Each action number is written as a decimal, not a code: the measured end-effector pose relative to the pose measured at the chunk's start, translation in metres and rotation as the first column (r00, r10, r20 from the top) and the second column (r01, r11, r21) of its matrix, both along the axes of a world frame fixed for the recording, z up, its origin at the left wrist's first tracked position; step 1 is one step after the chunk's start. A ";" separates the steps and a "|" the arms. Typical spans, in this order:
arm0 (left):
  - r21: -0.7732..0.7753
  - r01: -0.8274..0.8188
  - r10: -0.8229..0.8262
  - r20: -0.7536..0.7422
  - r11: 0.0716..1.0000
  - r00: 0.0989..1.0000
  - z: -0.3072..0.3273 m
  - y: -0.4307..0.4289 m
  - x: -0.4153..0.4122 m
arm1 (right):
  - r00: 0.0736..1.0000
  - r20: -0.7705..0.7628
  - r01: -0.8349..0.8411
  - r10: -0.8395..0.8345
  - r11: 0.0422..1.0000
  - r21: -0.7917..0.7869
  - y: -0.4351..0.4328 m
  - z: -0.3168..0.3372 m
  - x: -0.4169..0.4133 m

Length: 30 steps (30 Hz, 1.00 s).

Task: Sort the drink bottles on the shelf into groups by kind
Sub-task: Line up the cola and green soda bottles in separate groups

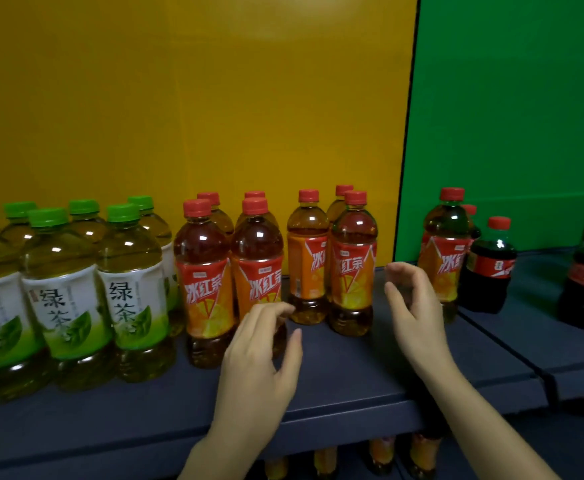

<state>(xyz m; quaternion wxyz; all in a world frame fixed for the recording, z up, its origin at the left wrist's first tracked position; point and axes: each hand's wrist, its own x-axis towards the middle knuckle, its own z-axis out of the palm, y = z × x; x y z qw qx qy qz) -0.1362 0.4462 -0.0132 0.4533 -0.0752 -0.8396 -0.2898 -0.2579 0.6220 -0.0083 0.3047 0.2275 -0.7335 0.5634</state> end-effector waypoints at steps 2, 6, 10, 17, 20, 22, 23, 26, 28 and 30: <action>0.028 0.024 -0.026 0.077 0.999 0.997 0.001 0.017 -0.014 | 1.000 0.028 -0.012 0.011 0.999 0.052 0.007 0.005 -0.016; 0.108 -0.024 0.010 0.124 0.994 0.992 0.005 0.038 -0.046 | 0.990 0.098 -0.114 0.102 0.986 0.124 0.009 0.014 -0.042; 0.229 -0.151 0.106 0.198 0.962 0.974 0.013 0.052 -0.077 | 0.917 0.227 -0.346 0.327 0.937 0.048 0.008 0.017 -0.057; 0.315 -0.299 0.198 0.315 0.900 0.928 0.024 0.052 -0.113 | 0.831 0.277 -0.511 0.482 0.859 0.040 0.007 0.017 -0.061; 0.355 -0.314 0.186 0.351 0.880 0.918 0.025 0.046 -0.120 | 0.860 0.270 -0.482 0.433 0.863 0.153 0.003 0.008 -0.063; 0.359 -0.321 0.181 0.372 0.876 0.910 0.025 0.043 -0.124 | 0.868 0.264 -0.469 0.421 0.869 0.156 0.000 0.006 -0.065; 0.358 -0.324 0.181 0.378 0.876 0.908 0.024 0.042 -0.124 | 0.879 0.261 -0.448 0.400 0.879 0.161 -0.002 0.007 -0.066; 0.360 -0.326 0.184 0.376 0.874 0.908 0.022 0.040 -0.125 | 0.927 0.218 -0.347 0.304 0.917 0.196 -0.007 0.009 -0.068; 0.362 -0.333 0.194 0.368 0.871 0.909 0.020 0.040 -0.124 | 0.946 0.184 -0.301 0.266 0.933 0.197 -0.010 0.010 -0.068; 0.349 -0.342 0.211 0.361 0.873 0.908 0.018 0.041 -0.123 | 0.945 0.190 -0.298 0.266 0.940 0.168 -0.011 0.010 -0.069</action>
